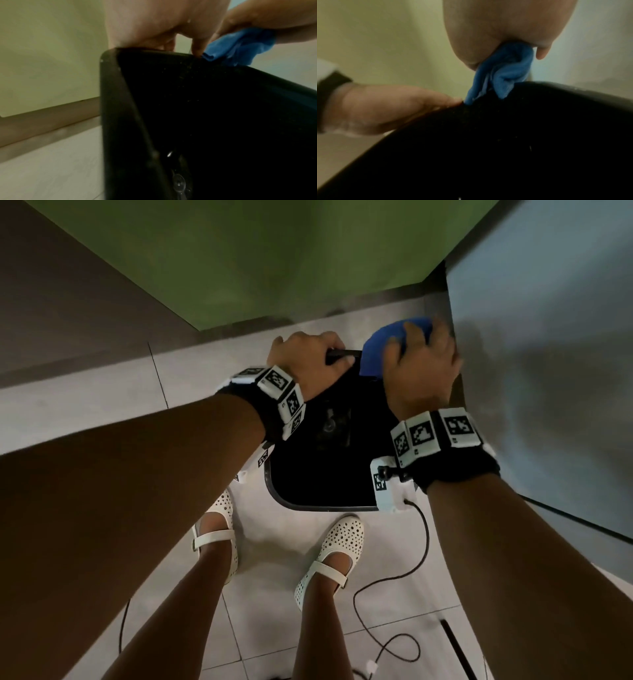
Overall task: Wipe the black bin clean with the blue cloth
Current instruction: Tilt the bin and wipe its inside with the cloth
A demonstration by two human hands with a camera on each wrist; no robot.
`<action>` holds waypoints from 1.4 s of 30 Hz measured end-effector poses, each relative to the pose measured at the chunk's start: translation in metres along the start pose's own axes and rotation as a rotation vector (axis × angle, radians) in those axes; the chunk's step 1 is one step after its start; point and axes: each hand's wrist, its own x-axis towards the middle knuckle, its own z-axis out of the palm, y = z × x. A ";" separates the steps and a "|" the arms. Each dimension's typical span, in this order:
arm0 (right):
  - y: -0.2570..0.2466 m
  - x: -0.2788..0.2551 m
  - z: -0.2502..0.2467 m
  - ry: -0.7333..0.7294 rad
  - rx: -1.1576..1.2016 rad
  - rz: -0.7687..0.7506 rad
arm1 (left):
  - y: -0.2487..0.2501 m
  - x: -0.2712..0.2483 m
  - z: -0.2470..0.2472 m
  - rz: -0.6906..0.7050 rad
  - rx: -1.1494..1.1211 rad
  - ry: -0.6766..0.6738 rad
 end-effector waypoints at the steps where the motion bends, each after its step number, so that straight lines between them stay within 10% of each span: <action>1: 0.000 -0.001 0.001 -0.029 -0.018 -0.030 | -0.001 0.002 0.001 0.008 0.036 -0.007; 5: 0.013 -0.005 0.005 -0.139 0.049 -0.079 | -0.003 0.001 0.003 0.008 0.037 0.016; 15: 0.030 -0.032 0.008 -0.041 0.284 0.405 | -0.001 -0.001 0.005 -0.016 -0.010 0.003; 21: 0.002 -0.014 0.010 -0.006 0.055 -0.030 | 0.001 -0.004 0.002 -0.038 -0.036 -0.016; 29: 0.039 -0.053 0.003 -0.040 0.292 0.455 | 0.000 -0.017 0.012 -0.218 -0.206 -0.001; 36: 0.018 -0.010 0.005 -0.126 0.297 0.086 | -0.010 -0.051 0.015 -0.443 -0.216 0.107; 42: 0.007 -0.004 0.009 -0.193 0.340 -0.105 | -0.010 -0.023 0.000 -0.227 -0.365 0.099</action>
